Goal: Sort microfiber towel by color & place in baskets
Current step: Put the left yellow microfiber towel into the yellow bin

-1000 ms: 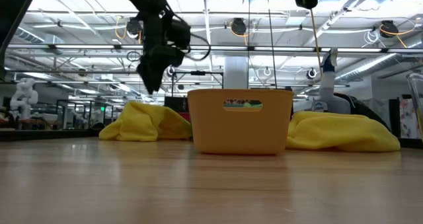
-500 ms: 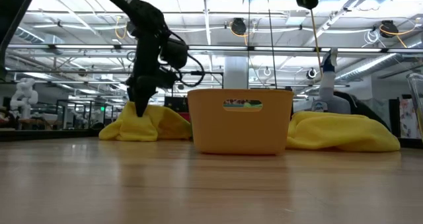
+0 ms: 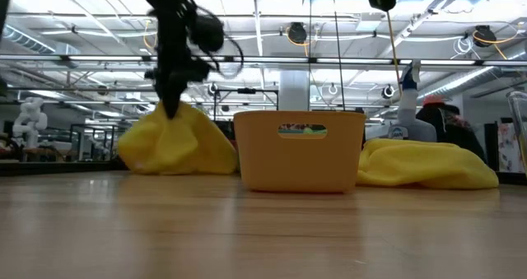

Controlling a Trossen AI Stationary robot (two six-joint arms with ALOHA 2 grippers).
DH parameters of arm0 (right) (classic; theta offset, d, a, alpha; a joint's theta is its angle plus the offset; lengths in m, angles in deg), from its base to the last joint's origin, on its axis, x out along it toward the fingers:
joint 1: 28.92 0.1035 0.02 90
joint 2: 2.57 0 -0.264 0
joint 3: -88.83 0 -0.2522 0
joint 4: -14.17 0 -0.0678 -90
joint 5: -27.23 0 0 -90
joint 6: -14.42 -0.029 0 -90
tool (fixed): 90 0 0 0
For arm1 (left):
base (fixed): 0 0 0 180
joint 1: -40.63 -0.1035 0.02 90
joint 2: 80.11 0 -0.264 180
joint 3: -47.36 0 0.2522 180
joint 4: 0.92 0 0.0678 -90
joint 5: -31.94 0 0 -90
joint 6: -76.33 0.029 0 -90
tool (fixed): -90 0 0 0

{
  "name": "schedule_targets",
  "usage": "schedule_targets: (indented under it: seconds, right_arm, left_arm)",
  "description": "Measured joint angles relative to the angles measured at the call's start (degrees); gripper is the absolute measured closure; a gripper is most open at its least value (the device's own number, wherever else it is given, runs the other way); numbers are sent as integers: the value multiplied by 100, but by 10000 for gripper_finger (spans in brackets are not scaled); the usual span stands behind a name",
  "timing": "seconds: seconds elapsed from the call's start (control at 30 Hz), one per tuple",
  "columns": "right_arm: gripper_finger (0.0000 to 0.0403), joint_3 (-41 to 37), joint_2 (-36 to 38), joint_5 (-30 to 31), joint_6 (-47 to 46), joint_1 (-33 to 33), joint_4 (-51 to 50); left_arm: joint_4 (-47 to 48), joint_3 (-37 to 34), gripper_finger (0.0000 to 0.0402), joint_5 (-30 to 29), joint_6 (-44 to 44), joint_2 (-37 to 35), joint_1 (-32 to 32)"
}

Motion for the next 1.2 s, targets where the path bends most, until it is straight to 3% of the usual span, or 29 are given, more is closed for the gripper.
schedule_targets:
  seconds: [0.27, 0.43, 0.6, 0.9, 1.03, 1.2]
  right_arm:
    - [259, 0, -83, 440, 333, -2, 698]
    - [259, 2, -364, 414, 555, 0, 1547]
    - [259, 2, -873, 102, 644, 31, 2419]
    - [259, 0, -2070, -502, 505, 531, 4396]
    - [257, 0, -2422, -440, 450, 794, 5254]
    - [234, -2, -2380, -187, 554, 968, 5368]
  left_arm:
    - [20, 0, 397, -56, -265, -1655, 494]
    - [-187, 0, 398, 30, -546, -2478, 917]
    - [-1055, 0, 398, 34, -582, -3090, 1326]
    - [-3149, 2, 399, 627, -124, -3464, 1749]
    - [-3667, 0, 399, 1169, 38, -3448, 1819]
    - [-4770, 1, 399, 1546, 25, -3442, 1933]
